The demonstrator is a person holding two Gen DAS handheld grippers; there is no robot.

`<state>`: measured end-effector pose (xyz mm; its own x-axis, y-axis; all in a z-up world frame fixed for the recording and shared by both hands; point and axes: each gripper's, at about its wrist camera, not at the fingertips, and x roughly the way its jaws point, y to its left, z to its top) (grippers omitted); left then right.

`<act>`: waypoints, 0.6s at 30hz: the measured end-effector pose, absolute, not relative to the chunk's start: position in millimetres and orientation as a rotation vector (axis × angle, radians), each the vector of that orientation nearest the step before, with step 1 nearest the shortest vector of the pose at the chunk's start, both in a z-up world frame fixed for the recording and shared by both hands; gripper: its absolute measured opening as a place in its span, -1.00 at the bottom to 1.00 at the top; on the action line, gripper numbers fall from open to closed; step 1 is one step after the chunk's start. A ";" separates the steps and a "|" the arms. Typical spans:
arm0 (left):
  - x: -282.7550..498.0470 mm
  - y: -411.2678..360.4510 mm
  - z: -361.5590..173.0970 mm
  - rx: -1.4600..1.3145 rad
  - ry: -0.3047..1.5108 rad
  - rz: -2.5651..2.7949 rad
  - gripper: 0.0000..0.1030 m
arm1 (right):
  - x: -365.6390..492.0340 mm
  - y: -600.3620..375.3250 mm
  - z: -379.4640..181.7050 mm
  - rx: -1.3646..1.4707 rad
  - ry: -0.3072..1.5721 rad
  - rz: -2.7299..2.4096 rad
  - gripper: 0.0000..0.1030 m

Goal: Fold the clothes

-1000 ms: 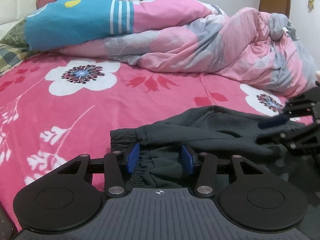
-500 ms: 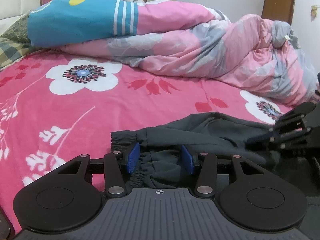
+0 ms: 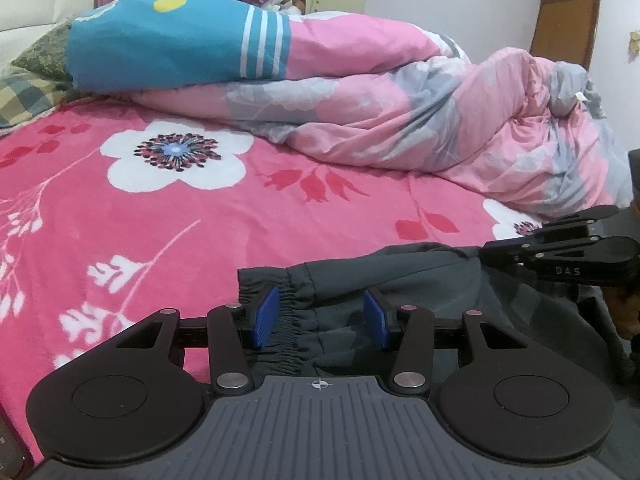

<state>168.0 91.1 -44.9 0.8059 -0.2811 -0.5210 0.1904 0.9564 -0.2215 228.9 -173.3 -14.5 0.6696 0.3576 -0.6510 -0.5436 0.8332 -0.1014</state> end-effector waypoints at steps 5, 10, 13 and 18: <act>168.3 91.7 -44.2 -0.167 0.575 -0.262 -0.09 | 222.0 -175.2 -6.8 -0.315 0.629 0.490 -0.98; 169.6 91.9 -44.6 -0.174 0.576 -0.263 -0.09 | 222.0 -178.9 -7.9 -0.321 0.623 0.462 -0.98; 170.9 90.7 -45.1 -0.163 0.576 -0.258 -0.09 | 225.4 -176.1 -15.2 -0.332 0.636 0.455 -0.98; 173.5 88.2 -46.3 -0.144 0.577 -0.245 -0.09 | 235.0 -173.9 -32.7 -0.336 0.669 0.437 -0.98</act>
